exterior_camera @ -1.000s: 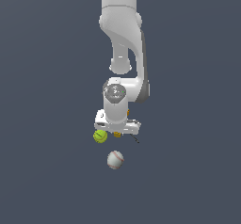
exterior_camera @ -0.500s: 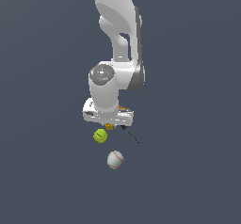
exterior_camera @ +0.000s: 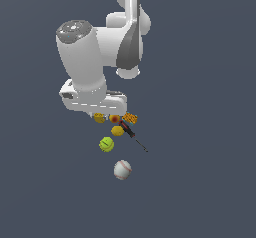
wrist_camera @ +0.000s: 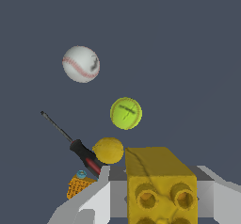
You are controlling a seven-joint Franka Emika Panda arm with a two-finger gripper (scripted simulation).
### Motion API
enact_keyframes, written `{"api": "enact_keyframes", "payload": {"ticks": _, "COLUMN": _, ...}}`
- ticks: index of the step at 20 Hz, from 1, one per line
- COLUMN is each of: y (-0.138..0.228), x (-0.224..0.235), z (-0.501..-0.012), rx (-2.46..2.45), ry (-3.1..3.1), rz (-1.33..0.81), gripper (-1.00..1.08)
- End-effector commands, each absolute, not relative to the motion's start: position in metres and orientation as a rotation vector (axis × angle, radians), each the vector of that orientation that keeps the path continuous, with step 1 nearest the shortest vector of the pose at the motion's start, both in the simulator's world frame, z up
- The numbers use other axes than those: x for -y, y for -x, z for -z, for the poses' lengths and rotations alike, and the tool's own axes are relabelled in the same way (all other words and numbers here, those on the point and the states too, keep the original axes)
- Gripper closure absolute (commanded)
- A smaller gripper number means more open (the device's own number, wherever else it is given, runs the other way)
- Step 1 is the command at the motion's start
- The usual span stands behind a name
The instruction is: Pick up a designated object from a clutter of objects.
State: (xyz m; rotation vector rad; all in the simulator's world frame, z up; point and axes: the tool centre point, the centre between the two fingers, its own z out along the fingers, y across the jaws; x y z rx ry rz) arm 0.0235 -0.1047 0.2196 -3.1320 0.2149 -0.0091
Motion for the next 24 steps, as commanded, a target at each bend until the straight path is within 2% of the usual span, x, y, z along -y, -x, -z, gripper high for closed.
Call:
{"api": "enact_keyframes", "payload": {"ticks": 1, "y": -0.021, "x": 0.118, "z": -0.247, "rx": -0.215, "ry": 3.132, "rz": 0.007, "gripper": 1.08}}
{"api": "enact_keyframes", "payload": {"ticks": 13, "y": -0.015, "x": 0.176, "z": -0.363, "rx": -0.215, "ry": 3.133, "rz": 0.002, "gripper": 1.08}}
{"api": "enact_keyframes", "payload": {"ticks": 24, "y": -0.016, "x": 0.199, "z": -0.408, "rx": -0.215, "ry": 3.134, "rz": 0.0, "gripper": 1.08}}
